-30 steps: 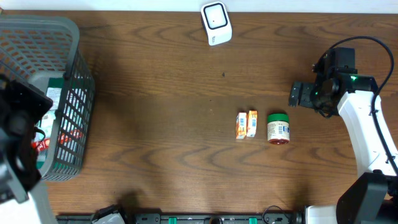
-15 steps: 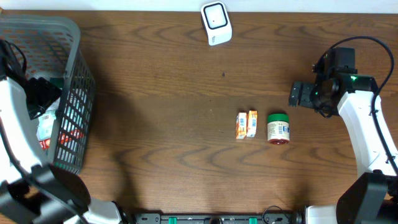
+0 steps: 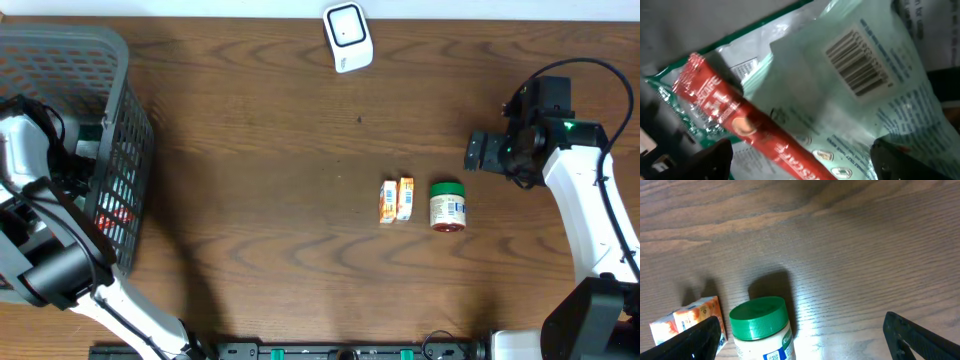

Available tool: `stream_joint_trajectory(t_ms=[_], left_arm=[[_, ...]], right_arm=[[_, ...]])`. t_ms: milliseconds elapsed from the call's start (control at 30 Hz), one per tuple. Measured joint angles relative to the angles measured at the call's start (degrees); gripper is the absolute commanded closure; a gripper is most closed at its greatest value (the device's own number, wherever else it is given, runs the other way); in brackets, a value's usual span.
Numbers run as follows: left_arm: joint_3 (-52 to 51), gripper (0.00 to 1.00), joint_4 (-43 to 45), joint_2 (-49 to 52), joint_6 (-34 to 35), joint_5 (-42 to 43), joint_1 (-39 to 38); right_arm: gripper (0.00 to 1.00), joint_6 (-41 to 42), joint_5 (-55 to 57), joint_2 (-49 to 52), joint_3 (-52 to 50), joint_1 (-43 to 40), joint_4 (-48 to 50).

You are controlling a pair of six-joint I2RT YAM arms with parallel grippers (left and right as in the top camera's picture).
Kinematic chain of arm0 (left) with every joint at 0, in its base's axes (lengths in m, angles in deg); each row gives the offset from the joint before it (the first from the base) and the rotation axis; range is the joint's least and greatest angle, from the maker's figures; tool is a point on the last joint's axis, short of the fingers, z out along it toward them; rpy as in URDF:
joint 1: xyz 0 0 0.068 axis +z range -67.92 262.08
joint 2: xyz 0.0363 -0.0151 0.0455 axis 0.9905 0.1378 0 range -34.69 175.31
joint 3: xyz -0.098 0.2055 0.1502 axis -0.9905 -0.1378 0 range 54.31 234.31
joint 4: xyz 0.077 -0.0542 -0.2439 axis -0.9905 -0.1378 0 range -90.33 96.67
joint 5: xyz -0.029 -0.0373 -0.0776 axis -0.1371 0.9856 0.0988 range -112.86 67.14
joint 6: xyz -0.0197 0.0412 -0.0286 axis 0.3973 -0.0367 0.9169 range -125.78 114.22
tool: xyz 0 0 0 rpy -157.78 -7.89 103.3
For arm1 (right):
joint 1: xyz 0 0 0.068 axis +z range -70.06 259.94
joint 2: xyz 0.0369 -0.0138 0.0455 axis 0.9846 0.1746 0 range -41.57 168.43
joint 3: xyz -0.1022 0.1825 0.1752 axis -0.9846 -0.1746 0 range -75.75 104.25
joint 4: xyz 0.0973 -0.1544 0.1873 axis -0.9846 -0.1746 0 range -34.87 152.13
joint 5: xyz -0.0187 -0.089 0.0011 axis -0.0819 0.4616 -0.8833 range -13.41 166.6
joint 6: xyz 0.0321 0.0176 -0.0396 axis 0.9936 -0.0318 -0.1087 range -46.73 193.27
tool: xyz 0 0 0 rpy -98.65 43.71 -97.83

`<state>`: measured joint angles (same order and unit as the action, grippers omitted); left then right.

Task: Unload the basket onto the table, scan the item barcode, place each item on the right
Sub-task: 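Lower the left gripper onto the red sachet and pale green pack, then grasp the red sachet and pale green wipes pack with the left gripper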

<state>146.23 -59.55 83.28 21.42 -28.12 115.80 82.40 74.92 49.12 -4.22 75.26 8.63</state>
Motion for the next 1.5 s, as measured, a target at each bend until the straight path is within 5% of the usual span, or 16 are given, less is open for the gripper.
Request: stream_joint_trajectory(t_ms=[333, 633, 867, 1133, 1500], left_arm=[[-2.60, 0.18, 5.14, -1.20, 0.02, 1.25, 0.00], [-4.98, 0.03, 5.40, -9.05, 2.89, 2.84, 0.20], [-5.03, 0.02, 5.88, -18.27, 12.26, 3.23, 0.20], [-15.26, 0.02, 18.47, -14.91, 20.35, 3.45, 0.20], [-23.91, 0.08, 31.56, -14.49, 22.32, 3.54, 0.20]], right_arm=[[0.01, 0.00, 0.00, 0.00, 0.00, 0.00, -0.02], [0.01, 0.00, 0.00, 0.00, 0.00, 0.00, -0.04], [0.01, 0.00, 0.00, 0.00, 0.00, 0.00, -0.02], [0.01, 0.00, 0.00, 0.00, 0.00, 0.00, -0.04], [0.01, 0.00, 0.00, 0.00, 0.00, 0.00, -0.02]])
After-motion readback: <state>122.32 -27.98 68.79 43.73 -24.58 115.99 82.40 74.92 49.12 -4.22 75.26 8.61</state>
